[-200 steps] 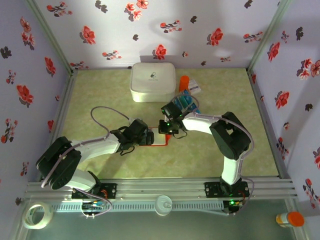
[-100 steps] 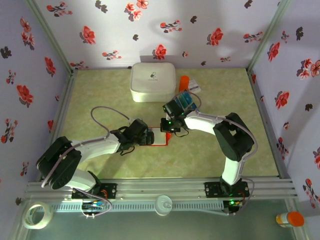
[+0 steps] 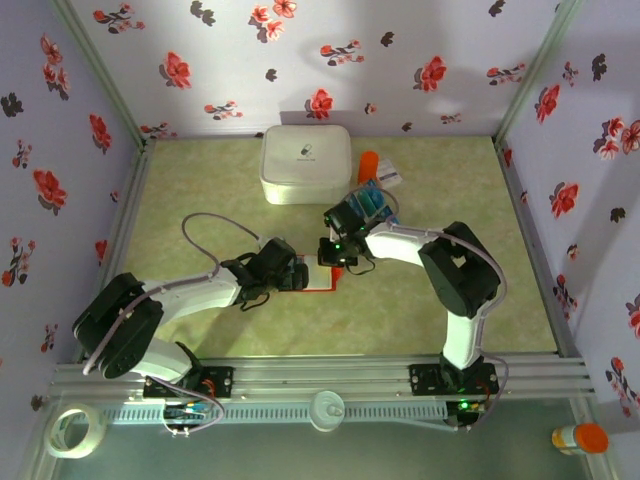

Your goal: Put the credit cards into the card holder

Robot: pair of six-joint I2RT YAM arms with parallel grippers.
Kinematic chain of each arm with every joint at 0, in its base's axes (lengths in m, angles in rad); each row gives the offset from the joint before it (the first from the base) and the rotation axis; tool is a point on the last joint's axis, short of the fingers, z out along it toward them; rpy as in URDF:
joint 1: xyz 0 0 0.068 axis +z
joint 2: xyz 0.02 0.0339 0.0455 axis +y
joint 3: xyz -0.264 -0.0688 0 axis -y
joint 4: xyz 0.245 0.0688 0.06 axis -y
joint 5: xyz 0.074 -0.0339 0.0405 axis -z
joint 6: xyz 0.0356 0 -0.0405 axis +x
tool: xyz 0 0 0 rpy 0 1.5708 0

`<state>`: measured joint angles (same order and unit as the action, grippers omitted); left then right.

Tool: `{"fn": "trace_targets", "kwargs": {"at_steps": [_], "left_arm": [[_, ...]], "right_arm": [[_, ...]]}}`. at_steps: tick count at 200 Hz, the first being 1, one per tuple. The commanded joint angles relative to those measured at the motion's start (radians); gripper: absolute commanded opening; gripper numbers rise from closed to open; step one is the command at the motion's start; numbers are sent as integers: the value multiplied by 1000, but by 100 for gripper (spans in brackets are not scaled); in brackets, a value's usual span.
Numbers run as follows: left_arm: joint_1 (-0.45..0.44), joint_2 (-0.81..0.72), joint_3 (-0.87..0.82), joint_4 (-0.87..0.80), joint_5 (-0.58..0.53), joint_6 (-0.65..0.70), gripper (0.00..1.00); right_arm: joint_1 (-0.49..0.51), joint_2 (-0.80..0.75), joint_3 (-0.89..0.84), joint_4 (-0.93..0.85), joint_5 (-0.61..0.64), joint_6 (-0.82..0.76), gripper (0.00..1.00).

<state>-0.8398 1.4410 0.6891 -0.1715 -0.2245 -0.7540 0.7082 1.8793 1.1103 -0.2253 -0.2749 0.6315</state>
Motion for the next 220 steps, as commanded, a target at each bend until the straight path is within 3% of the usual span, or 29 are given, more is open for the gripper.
{"fn": "trace_targets", "kwargs": {"at_steps": [1,89,145,220], "left_arm": [[-9,17,7,6,-10,-14,100],[-30,10,19,38,-6,-14,100],[-33,23,24,36,-5,-13,100],[-35,36,27,38,-6,-9,100]], "right_arm": [[15,21,4,34,-35,37,8],[16,21,-28,83,-48,68,8],[-6,-28,38,-75,24,-37,8],[-1,30,25,-53,16,-30,7]]}}
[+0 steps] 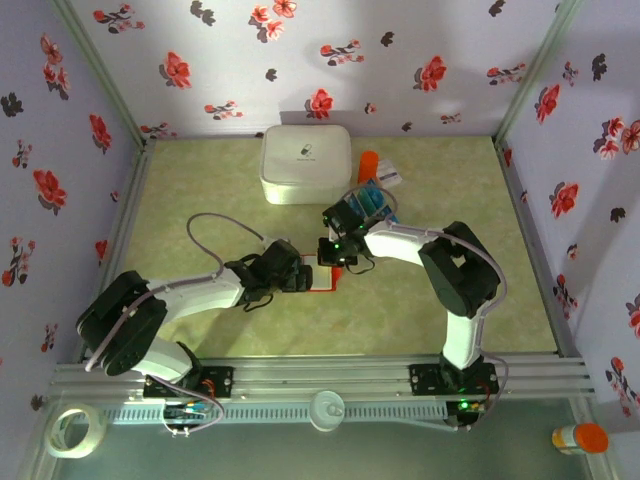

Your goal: Put the credit cards into the card holder

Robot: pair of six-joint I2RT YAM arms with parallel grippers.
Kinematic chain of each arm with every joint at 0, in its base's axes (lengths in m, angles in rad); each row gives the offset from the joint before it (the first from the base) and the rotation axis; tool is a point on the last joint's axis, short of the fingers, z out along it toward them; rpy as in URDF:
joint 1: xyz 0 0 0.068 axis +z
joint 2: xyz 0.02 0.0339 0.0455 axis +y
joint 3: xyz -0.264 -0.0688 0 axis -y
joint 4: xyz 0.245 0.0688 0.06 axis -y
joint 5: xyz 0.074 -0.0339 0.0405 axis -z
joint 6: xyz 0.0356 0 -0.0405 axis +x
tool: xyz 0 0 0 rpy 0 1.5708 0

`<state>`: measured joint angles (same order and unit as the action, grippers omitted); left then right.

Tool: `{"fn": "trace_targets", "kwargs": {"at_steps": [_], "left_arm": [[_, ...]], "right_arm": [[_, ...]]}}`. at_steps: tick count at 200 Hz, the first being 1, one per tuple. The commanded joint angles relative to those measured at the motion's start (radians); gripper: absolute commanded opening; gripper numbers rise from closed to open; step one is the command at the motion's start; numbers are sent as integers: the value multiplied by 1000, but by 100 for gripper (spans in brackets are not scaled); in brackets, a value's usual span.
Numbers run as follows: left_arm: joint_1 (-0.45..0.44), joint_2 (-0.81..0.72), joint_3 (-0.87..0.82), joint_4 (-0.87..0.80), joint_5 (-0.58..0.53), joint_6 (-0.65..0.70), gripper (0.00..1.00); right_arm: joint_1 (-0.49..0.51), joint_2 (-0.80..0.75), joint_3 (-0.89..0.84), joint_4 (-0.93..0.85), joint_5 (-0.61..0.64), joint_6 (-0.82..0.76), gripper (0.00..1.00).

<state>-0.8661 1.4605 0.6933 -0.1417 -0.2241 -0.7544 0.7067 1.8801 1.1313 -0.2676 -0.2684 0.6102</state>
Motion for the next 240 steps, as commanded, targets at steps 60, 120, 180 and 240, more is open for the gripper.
{"fn": "trace_targets", "kwargs": {"at_steps": [60,120,180,240], "left_arm": [[-10,31,32,17,-4,-10,100],[-22,31,21,43,0,-7,100],[-36,61,-13,95,-3,-7,100],[-42,74,-72,129,-23,-21,97]], "right_arm": [[48,53,6,51,-23,42,6],[56,63,-2,71,-25,60,6],[56,65,-10,82,-28,67,6],[56,65,-8,87,-34,71,6]]}}
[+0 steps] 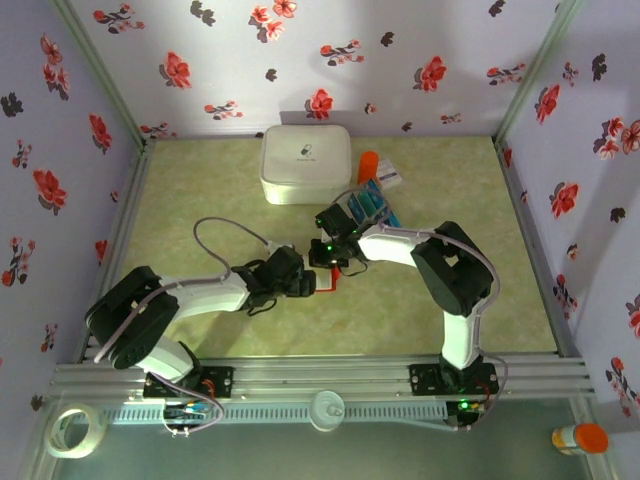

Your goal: Put the credit cards into the card holder

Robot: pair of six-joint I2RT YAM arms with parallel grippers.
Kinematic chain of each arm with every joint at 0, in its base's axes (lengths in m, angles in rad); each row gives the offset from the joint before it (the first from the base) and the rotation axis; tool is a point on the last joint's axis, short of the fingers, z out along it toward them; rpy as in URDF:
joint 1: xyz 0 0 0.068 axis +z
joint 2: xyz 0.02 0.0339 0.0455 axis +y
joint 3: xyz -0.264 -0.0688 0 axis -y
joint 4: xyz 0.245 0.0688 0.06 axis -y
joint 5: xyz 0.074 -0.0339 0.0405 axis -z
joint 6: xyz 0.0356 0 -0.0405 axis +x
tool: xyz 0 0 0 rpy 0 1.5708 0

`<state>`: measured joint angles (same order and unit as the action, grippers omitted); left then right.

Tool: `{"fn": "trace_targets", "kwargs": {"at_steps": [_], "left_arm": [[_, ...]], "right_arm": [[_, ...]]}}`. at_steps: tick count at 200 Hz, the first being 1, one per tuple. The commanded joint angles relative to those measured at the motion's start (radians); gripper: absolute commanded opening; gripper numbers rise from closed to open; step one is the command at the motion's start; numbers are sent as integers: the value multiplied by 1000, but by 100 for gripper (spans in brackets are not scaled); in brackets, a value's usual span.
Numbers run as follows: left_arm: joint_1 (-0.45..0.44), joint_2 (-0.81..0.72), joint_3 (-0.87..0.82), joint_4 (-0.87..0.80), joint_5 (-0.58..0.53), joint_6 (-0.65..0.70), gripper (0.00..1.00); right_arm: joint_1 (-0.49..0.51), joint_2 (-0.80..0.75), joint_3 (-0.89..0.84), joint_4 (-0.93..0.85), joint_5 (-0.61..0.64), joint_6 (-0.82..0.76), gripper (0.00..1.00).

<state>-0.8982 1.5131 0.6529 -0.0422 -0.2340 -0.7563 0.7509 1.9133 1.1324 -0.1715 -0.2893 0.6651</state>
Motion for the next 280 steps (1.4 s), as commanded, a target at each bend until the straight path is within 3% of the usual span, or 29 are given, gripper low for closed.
{"fn": "trace_targets", "kwargs": {"at_steps": [1,95,139,178,235,280], "left_arm": [[-10,21,-32,30,-14,-20,97],[-11,38,-64,51,-20,-22,80],[-12,36,-70,53,-21,-22,79],[-13,34,-71,57,-19,-23,78],[-13,33,-72,57,-17,-20,78],[-13,20,-70,51,-18,-22,80]], "right_arm": [[11,32,-9,-9,-13,17,6],[9,7,22,-31,-15,14,11],[-11,-69,-15,-13,7,35,34],[-16,-86,-61,14,19,55,44],[-15,-70,-88,54,11,84,48],[-15,-60,-73,91,-68,93,46]]}}
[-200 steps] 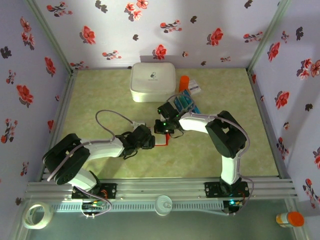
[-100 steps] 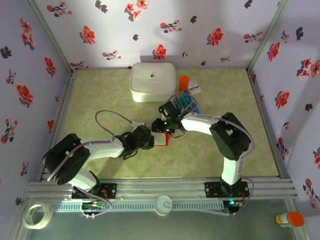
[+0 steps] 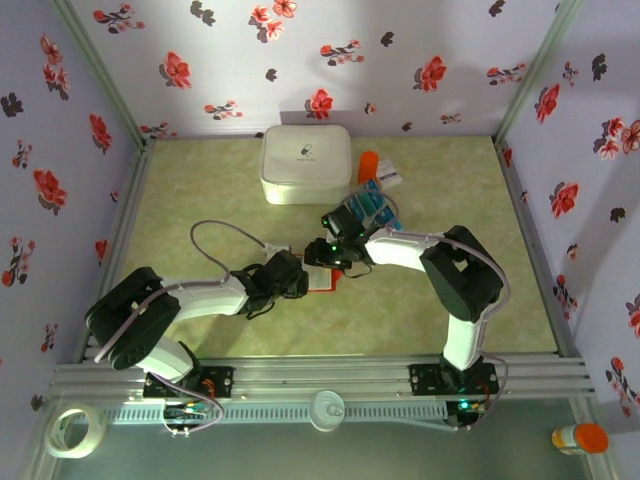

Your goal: Put the credit cards into the card holder

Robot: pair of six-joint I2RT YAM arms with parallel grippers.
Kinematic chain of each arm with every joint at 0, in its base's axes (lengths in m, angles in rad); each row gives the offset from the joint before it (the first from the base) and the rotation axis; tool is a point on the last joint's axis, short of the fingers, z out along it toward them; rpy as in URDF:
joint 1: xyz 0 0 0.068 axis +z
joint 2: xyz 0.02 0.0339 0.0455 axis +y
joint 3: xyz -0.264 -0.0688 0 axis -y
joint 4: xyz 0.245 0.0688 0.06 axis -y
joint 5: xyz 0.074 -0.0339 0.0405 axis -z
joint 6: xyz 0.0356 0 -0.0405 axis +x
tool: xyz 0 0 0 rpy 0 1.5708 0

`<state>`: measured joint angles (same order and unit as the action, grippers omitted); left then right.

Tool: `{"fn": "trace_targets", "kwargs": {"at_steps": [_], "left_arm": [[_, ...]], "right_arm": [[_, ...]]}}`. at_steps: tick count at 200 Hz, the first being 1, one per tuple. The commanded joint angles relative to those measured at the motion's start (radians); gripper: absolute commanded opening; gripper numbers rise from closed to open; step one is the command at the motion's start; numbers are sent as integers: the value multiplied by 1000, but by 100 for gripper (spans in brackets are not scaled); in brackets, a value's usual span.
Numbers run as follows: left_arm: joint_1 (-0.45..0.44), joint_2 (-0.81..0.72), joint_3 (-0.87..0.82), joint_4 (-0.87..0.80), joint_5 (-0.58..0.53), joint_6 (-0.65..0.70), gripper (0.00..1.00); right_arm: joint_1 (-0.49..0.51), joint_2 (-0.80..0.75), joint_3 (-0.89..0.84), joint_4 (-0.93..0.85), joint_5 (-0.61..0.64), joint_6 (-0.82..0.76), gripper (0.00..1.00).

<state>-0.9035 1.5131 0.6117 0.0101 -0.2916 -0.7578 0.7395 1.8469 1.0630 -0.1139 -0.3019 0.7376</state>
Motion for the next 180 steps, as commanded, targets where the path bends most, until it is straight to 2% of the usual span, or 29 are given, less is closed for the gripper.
{"fn": "trace_targets", "kwargs": {"at_steps": [1,39,85,139,180], "left_arm": [[-8,19,-29,-2,40,-20,80],[-6,-53,-3,-62,10,-6,89],[22,-206,6,-146,-36,10,97],[86,-369,-47,-206,-60,6,100],[106,-425,-87,-217,-60,-17,100]], "right_arm": [[-3,6,-4,36,-58,20,46],[3,-30,-10,82,-110,62,45],[34,-61,3,87,-108,94,49],[88,-10,58,94,-91,118,53],[117,83,123,119,-94,144,53]]}}
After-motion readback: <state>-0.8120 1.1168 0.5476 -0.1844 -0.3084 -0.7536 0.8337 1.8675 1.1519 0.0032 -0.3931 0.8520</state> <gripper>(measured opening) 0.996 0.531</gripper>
